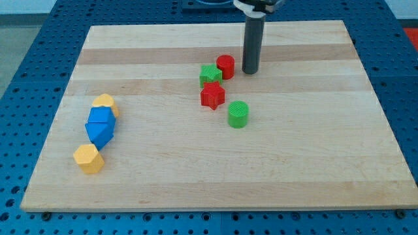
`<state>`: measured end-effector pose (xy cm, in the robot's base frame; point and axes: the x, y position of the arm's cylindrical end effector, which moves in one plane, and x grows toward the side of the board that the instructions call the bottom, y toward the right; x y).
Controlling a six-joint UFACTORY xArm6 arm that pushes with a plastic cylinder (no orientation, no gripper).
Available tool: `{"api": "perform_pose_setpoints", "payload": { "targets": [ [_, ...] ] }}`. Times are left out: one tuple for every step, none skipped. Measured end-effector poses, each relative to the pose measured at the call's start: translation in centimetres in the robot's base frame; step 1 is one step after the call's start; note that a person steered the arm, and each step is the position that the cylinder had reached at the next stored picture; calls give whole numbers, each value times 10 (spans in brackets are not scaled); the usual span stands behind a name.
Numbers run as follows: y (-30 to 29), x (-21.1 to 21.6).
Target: Push the green circle closer to the red star
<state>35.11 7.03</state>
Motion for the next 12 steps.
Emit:
{"api": "perform_pose_setpoints", "payload": {
  "targets": [
    [9,11],
    [8,22],
    [-13,62],
    [-23,84],
    [-27,108],
    [8,107],
    [13,138],
    [-4,145],
    [-25,126],
    [-41,116],
    [-56,103],
    [-47,124]
  ]
}}
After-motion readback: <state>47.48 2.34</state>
